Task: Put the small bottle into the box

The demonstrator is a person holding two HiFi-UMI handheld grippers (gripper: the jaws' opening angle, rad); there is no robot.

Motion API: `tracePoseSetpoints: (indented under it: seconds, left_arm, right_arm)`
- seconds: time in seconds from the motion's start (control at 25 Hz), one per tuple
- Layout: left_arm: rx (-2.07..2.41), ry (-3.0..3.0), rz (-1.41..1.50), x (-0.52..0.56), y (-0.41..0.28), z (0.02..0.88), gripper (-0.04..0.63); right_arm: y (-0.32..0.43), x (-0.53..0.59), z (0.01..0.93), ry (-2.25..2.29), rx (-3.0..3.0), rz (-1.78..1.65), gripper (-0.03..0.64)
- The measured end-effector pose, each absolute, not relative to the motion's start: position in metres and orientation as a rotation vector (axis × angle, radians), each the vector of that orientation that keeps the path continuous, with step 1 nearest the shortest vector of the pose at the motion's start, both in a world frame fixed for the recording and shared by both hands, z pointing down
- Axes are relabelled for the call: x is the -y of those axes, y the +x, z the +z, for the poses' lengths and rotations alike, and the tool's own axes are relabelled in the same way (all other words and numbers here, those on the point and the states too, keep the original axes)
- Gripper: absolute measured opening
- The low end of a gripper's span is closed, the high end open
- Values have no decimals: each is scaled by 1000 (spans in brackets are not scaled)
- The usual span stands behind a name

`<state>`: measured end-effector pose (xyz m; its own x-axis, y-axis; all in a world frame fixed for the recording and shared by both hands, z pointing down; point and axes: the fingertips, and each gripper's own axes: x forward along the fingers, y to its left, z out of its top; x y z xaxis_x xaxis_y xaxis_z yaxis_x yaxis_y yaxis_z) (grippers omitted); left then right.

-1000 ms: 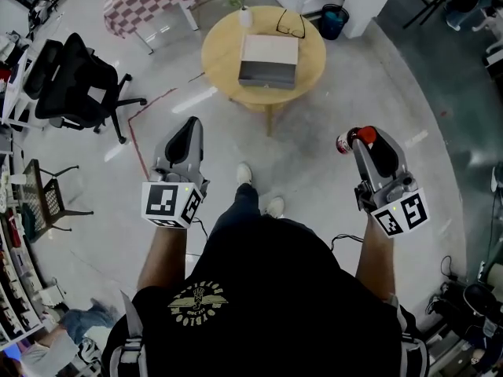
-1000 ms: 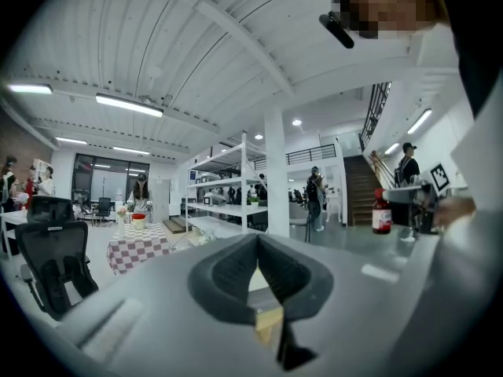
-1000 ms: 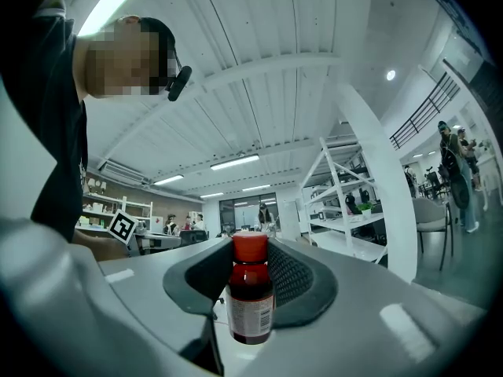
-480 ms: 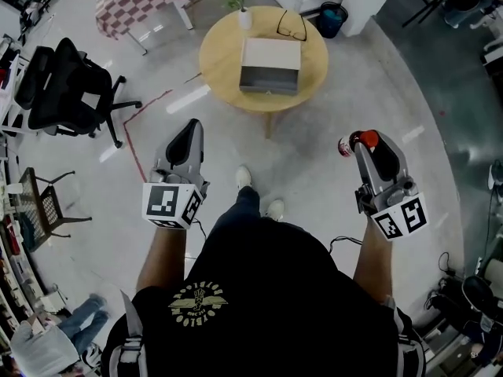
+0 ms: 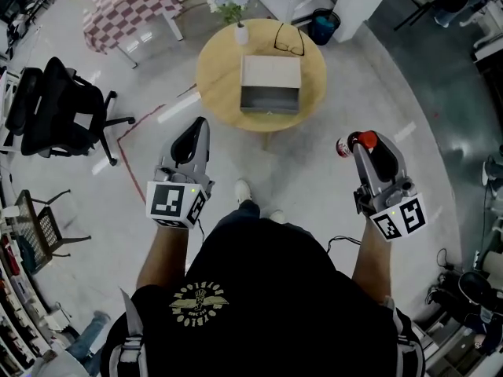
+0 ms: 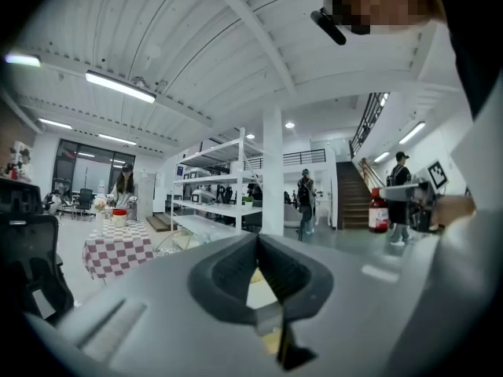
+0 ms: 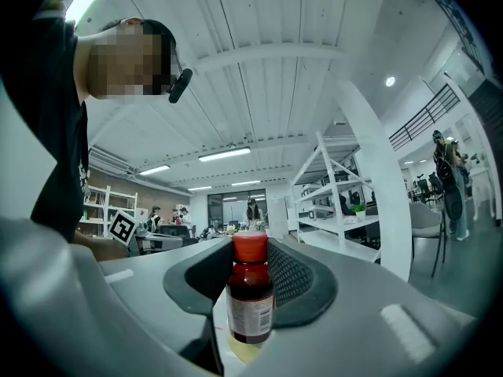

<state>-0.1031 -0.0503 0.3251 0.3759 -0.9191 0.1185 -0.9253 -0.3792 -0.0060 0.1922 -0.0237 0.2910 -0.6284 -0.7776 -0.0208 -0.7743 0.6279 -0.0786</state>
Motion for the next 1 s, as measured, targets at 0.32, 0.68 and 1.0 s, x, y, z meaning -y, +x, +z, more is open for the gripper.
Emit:
tracePoseSetpoints:
  seconds: [0.32,0.68,1.0]
  left_arm:
    - [1672,2573,133,94,-138,326,0]
    - [1621,2592,81,126,-178,327,0]
    - [1592,2591,55,138,-186,330,0]
  right_arm:
    - [158,60,281,-1388,-2780,-68,146]
    - [111,81,269,-1417,-2797,-20,146]
    - [96,86,265,-1425,-2821,-17,146]
